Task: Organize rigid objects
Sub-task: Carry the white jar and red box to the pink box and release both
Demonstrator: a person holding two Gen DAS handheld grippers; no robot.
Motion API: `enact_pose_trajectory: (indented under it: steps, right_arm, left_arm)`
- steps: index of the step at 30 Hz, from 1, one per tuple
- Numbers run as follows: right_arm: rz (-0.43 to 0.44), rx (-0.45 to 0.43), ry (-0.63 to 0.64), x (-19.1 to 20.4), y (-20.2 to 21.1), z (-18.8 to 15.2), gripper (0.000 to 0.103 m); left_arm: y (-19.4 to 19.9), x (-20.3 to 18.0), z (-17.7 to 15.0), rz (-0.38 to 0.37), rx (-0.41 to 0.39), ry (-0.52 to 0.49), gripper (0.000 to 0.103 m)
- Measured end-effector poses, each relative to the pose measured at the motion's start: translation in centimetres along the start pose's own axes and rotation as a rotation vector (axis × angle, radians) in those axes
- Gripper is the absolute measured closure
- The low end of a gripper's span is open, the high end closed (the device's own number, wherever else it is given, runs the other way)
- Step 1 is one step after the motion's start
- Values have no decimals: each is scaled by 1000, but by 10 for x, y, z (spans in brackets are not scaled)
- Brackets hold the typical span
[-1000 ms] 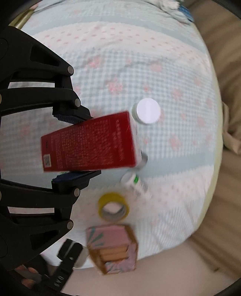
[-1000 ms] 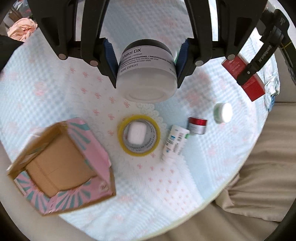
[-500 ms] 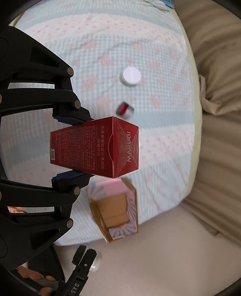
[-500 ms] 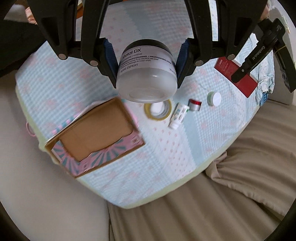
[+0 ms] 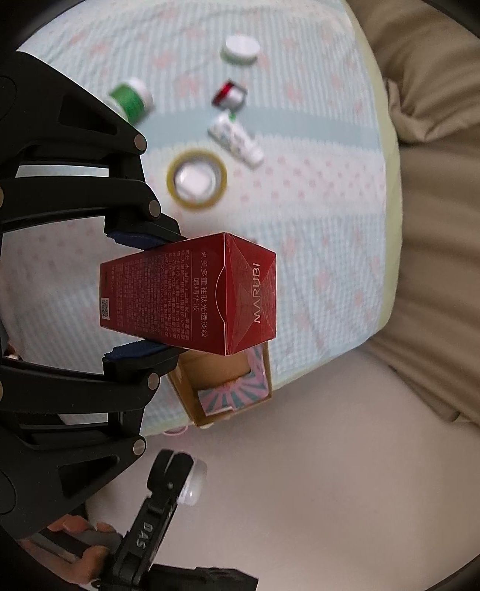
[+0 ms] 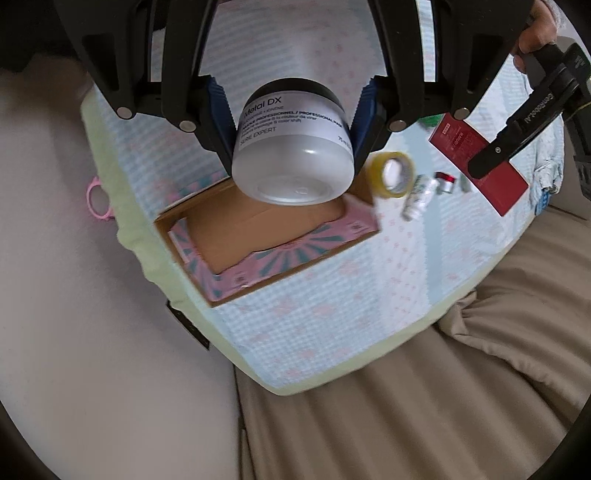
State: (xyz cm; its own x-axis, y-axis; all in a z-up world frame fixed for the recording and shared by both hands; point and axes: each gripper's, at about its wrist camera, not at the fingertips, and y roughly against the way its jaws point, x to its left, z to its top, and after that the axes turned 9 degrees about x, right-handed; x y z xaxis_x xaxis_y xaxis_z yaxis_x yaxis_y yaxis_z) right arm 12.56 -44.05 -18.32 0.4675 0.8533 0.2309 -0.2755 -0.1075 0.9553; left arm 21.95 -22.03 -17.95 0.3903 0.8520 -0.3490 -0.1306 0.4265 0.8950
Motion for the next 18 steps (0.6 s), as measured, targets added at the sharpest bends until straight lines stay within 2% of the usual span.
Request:
enact_pose_trajectory:
  steps: [5, 8, 15, 18]
  right_arm:
    - [-42, 71, 53, -38, -38, 35, 51]
    - [-38, 106, 88, -52, -63, 48, 51]
    - [-41, 172, 224, -69, -122, 74, 51]
    - [-56, 201, 291, -71, -147, 82, 51]
  left_arm:
    - [-56, -32, 21, 28, 53, 9, 66]
    - [-89, -39, 29, 57, 101, 21, 66]
    - [-181, -40, 42, 130, 272, 50, 66]
    - [-209, -36, 44, 145, 320, 68, 65]
